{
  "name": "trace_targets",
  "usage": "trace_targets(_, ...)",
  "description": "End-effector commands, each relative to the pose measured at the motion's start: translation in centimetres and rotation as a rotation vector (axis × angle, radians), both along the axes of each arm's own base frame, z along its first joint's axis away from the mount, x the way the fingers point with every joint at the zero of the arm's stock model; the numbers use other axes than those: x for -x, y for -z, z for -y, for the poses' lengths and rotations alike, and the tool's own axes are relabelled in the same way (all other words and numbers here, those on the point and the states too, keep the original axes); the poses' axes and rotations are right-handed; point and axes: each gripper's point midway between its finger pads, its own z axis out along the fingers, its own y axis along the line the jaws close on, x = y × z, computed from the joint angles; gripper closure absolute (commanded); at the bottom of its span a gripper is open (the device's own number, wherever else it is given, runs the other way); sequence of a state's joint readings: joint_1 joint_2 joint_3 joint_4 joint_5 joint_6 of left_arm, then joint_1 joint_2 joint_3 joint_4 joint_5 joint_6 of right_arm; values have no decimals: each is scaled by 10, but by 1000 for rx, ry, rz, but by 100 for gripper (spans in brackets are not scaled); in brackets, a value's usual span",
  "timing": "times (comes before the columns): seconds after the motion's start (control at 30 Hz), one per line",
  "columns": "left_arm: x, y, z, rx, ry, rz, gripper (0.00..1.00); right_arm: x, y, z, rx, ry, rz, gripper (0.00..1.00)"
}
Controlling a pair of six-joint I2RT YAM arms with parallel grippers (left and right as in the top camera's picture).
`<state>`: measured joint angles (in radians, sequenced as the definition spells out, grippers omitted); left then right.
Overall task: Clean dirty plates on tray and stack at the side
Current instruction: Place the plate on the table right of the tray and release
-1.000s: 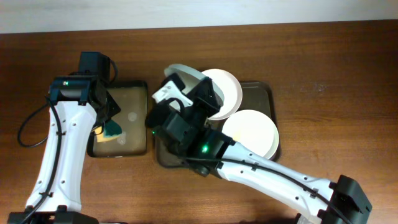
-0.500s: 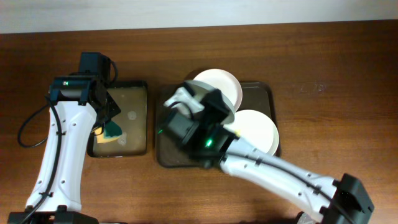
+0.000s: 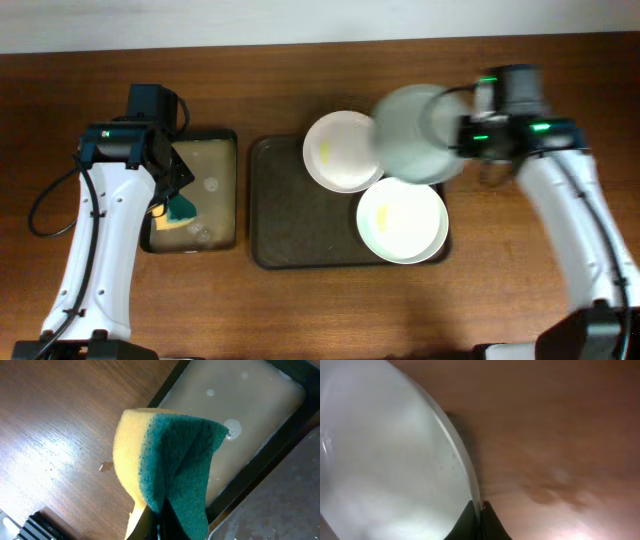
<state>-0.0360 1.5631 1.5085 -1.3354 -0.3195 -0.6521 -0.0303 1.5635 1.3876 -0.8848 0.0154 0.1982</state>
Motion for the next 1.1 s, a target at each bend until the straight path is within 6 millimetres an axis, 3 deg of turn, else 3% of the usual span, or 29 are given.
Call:
trace_targets(0.0,1,-2,-2,-3,-11,11,100,9,18,73,-70,206,-49,96)
trace_targets(0.1,-1,-2,-1,5,-10,15,100,18,36,124,-109,391,-77,96)
trace_targets(0.2,-1,-2,-1,5,-10,18,100,22,60,156,-145,509,-107,96)
trace_targets(0.43,-2,-2,-1,4,-10,21,100,8,116,161,-164,505,-183,96)
trace_targets(0.5,-2,-2,-1,4,-10,21,100,1,122,159,-158,471,-177,92)
trace_targets(0.57,-2,-2,-1,4,-10,21,100,-3,118,159,-143,440,-161,59)
trace_targets(0.6,-2,-2,-1,4,-10,21,100,-5,116,159,-141,437,-157,37)
trace_targets(0.63,-2,-2,-1,4,-10,22,100,-6,111,158,-141,435,-153,25)
trace_targets(0.67,-3,-2,-1,4,-10,24,100,-7,109,158,-142,433,-154,21)
trace_targets(0.77,-3,-2,-1,4,-10,25,100,-21,87,139,-200,376,-127,19)
trace_targets(0.83,-3,-2,-1,4,-10,24,100,-37,68,109,-251,260,-94,18)
trace_targets(0.97,-3,-2,-1,4,-10,24,100,-60,46,28,-296,-51,-51,12)
trace_targets(1.03,-3,-2,-1,4,-10,24,100,-63,47,-19,-268,-205,-56,0)
trace_targets(1.07,-3,-2,-1,4,-10,24,100,-64,50,-32,-231,-240,-62,2)
